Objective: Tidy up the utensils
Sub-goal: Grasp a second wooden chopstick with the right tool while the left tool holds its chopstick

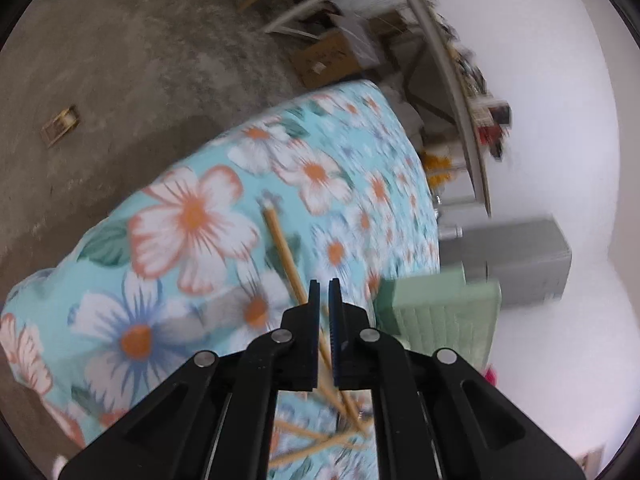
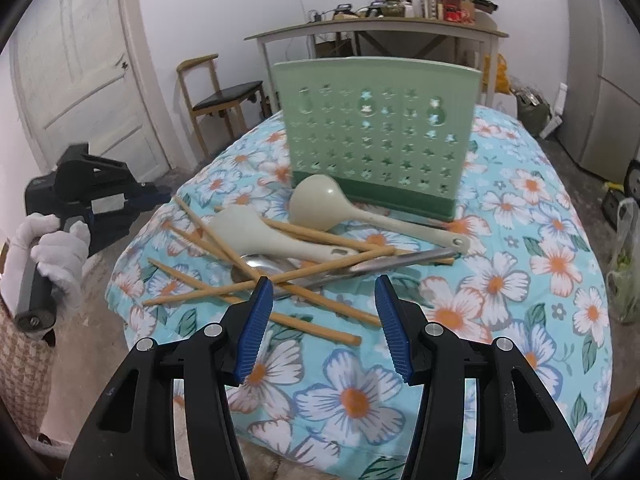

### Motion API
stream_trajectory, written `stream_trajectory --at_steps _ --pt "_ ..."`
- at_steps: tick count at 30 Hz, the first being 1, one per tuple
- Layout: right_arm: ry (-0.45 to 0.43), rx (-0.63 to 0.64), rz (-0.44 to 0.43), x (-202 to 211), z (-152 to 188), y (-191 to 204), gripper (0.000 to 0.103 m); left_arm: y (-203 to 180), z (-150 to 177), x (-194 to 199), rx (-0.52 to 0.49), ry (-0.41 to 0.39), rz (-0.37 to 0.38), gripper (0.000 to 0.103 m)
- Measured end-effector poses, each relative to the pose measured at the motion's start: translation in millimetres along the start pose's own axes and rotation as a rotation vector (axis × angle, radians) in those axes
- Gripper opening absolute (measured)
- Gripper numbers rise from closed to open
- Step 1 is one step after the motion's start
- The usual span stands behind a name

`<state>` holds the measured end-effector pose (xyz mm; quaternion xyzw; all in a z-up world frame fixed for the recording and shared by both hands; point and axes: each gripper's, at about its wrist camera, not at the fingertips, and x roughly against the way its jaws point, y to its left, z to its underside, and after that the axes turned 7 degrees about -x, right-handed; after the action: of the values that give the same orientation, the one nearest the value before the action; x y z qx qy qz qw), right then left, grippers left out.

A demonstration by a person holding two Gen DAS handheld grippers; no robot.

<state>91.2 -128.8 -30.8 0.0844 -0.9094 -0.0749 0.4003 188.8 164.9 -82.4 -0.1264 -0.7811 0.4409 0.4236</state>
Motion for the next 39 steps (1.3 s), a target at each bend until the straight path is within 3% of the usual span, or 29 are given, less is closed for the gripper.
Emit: stream_trajectory --at_steps 3,8,15,18,23,34,39 --pt "0.022 0.008 0.000 -4.5 1.1 3.1 0.052 -21.2 19.7 11.5 -0.171 0.007 0.008 0.010" --pt "0.058 -0.043 -0.020 -9.9 -0.3 -6.2 0.052 -66.4 72.3 14.4 -0.569 0.062 -0.047 0.019" --pt "0.110 -0.170 -0.037 -11.2 1.4 -28.5 0.051 -107.2 133.6 -17.8 -1.043 0.130 -0.128 0.025" --pt "0.116 -0.199 -0.030 -9.5 4.3 -33.7 0.051 -112.1 147.8 -36.1 -1.170 0.175 -0.167 0.025" --pt "0.119 -0.214 -0.016 -8.6 7.0 -38.5 0.051 -111.4 151.4 -54.7 -1.254 0.230 -0.188 0.025" --pt "0.140 -0.229 -0.046 -14.6 12.2 -38.7 0.049 -114.6 147.3 -77.8 -1.289 0.335 -0.206 0.025" --pt "0.142 -0.245 -0.055 -14.2 14.4 -41.6 0.046 -118.2 150.5 -77.0 -1.324 0.333 -0.206 0.010"
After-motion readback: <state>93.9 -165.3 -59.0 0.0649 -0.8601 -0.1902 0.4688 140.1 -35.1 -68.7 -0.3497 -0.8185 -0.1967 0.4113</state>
